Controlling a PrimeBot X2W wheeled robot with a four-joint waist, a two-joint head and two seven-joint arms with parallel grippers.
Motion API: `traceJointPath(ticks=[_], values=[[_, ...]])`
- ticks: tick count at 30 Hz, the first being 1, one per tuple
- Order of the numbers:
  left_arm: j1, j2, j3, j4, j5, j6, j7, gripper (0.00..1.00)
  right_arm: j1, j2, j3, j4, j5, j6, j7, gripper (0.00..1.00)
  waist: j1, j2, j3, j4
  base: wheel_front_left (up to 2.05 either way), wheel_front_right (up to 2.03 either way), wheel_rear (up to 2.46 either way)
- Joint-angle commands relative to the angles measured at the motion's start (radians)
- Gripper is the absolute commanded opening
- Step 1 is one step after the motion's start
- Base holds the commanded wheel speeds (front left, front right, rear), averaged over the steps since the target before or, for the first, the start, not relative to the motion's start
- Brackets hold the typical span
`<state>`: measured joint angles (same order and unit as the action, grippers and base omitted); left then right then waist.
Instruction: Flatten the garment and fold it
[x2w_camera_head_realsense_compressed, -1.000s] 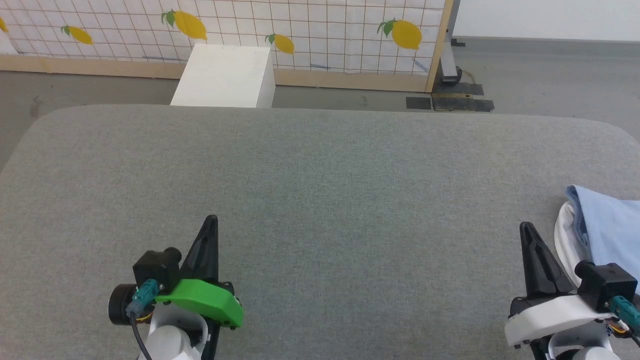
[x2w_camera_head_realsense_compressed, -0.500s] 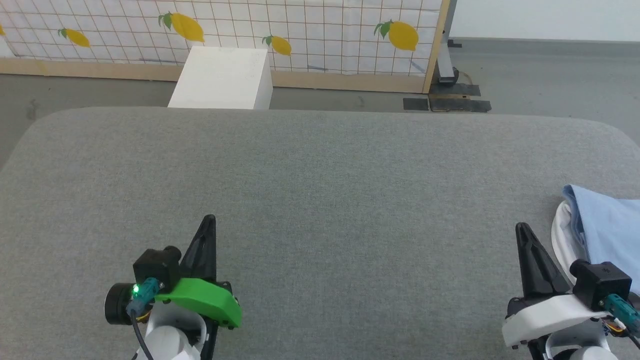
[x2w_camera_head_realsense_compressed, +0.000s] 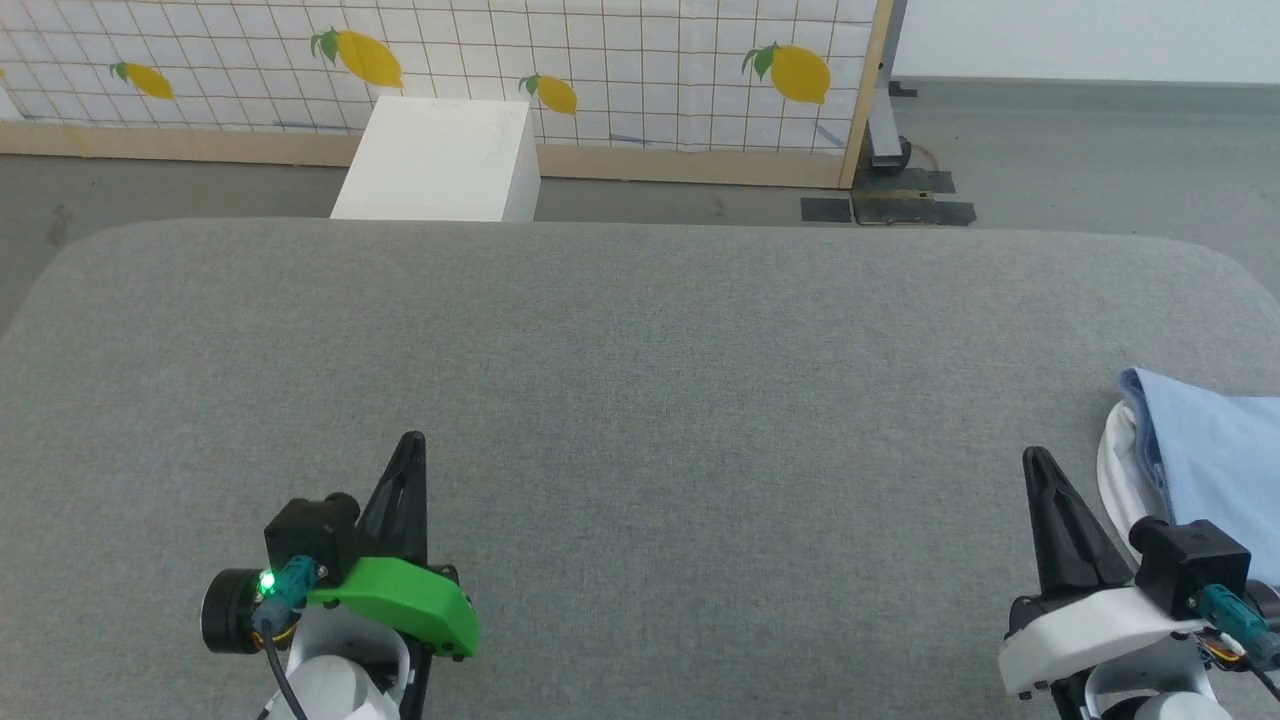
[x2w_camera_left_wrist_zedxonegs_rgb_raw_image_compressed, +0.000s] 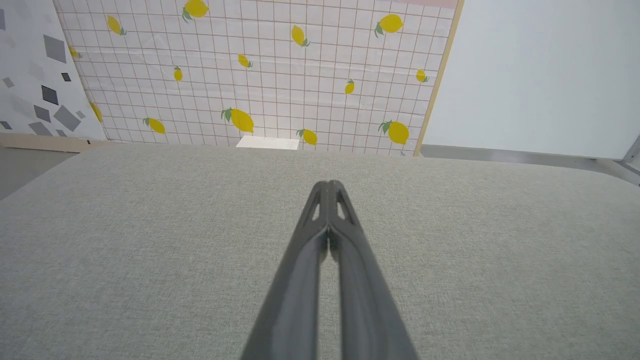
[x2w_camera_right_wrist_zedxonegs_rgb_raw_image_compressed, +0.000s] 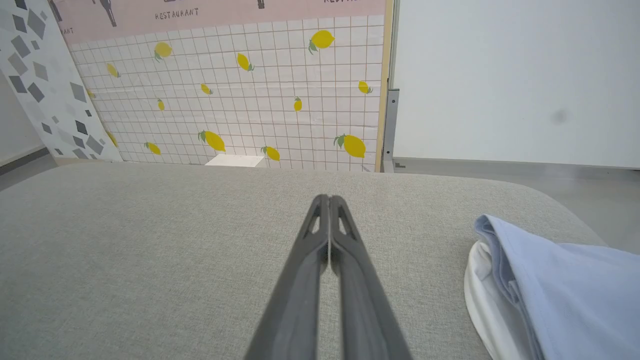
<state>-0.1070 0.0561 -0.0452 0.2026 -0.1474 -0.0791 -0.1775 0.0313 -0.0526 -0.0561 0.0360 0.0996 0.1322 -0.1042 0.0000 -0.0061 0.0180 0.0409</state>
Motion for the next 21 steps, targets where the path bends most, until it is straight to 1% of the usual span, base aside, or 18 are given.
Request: traceJointPath(ticks=[1, 21], values=[[0.018, -0.002, 0.004, -0.01, 0.012, 0.006, 0.006, 0.0, -0.01, 0.001, 0.004, -0.007, -0.011, -0.001, 0.004, 0.0, 0.0, 0.002, 0.0, -0.001, 0.0, 0.0, 0.0], [0.039, -0.003, 0.014, -0.056, 0.044, 0.023, 0.046, 0.0, -0.015, 0.001, 0.016, -0.014, -0.032, -0.001, 0.028, 0.0, 0.0, 0.003, -0.005, -0.01, 0.0, 0.0, 0.0]])
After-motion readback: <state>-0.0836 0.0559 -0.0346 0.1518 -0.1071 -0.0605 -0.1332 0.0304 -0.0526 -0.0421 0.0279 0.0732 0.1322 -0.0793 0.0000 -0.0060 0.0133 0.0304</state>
